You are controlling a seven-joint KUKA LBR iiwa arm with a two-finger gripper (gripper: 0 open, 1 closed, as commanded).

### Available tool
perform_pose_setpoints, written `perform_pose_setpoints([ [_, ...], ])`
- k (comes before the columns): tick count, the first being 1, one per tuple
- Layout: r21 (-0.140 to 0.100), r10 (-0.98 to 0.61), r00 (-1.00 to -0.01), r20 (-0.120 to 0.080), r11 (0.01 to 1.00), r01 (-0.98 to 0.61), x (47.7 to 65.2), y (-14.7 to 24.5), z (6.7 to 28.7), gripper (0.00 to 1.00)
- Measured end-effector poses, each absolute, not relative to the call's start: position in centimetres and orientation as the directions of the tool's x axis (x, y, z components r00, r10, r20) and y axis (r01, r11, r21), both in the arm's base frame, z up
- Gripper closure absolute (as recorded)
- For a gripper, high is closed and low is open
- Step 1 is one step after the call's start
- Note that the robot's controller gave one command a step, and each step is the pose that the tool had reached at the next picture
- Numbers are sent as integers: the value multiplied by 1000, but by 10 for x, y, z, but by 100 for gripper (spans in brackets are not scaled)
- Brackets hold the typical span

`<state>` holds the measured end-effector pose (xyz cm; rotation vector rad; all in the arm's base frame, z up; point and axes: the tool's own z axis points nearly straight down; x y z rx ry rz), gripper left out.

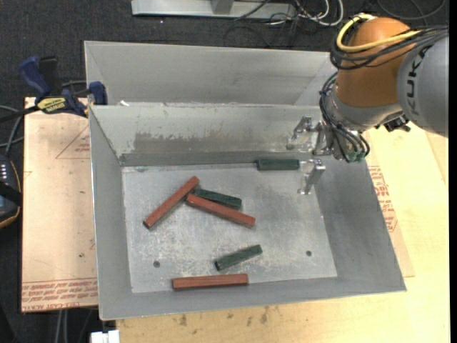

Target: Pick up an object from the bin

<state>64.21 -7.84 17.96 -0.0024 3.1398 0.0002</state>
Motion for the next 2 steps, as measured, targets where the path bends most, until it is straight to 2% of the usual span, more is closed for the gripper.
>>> perform_pose_setpoints([
  [1, 0, -2, -1000, -2, 1000, -2, 642, -78, 180, 0],
  [2, -2, -68, -998, -6, 998, -68, 628, -42, 143, 0],
])
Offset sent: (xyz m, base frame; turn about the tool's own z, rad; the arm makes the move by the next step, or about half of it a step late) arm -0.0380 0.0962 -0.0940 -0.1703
